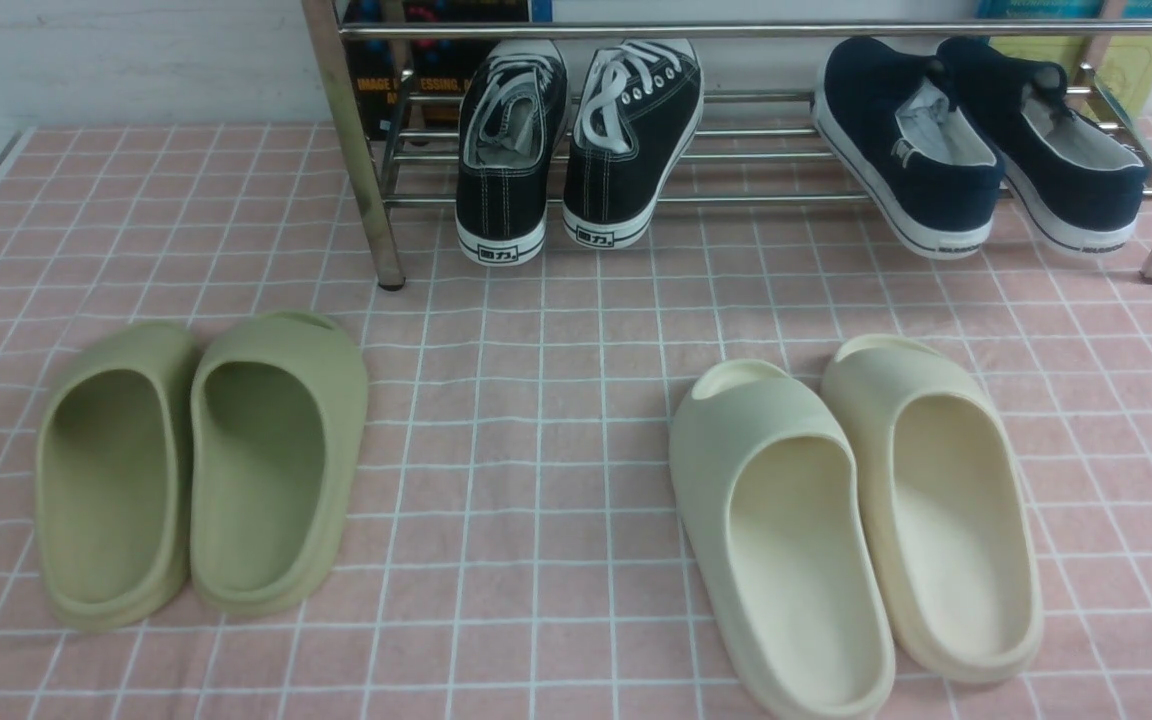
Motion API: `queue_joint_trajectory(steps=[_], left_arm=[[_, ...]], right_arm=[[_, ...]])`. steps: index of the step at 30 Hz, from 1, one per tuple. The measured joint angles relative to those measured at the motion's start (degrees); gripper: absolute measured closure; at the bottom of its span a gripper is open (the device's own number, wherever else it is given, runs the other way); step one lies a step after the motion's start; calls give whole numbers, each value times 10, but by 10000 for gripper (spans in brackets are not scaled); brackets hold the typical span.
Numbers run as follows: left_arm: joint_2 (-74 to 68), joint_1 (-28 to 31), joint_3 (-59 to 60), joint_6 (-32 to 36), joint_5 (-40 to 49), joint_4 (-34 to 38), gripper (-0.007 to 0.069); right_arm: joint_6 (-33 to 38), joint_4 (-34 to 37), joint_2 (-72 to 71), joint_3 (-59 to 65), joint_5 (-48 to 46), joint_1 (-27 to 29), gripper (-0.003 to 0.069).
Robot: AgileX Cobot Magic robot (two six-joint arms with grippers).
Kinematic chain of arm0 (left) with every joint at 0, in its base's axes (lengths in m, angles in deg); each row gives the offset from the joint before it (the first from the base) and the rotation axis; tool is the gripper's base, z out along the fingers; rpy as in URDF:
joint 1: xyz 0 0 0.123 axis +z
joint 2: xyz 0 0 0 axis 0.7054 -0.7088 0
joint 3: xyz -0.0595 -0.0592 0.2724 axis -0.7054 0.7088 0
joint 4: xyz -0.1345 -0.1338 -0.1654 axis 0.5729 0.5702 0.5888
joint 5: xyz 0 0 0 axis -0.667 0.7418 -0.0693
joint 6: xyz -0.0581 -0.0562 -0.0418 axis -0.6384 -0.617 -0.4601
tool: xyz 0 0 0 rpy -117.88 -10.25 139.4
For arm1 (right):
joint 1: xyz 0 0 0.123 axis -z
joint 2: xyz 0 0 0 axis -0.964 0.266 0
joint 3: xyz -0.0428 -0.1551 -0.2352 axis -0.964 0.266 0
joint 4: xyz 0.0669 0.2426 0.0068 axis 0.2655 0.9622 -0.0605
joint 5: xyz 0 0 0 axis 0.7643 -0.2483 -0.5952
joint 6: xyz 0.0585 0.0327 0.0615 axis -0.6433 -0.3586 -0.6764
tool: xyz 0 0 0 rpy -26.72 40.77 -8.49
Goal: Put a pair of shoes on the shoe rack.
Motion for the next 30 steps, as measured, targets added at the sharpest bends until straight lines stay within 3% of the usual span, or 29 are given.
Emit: queue_joint_trajectory(steps=[30], left_arm=[[0, 0, 0, 0, 0, 0, 385]], right_arm=[[1, 0, 0, 0, 0, 0, 629]])
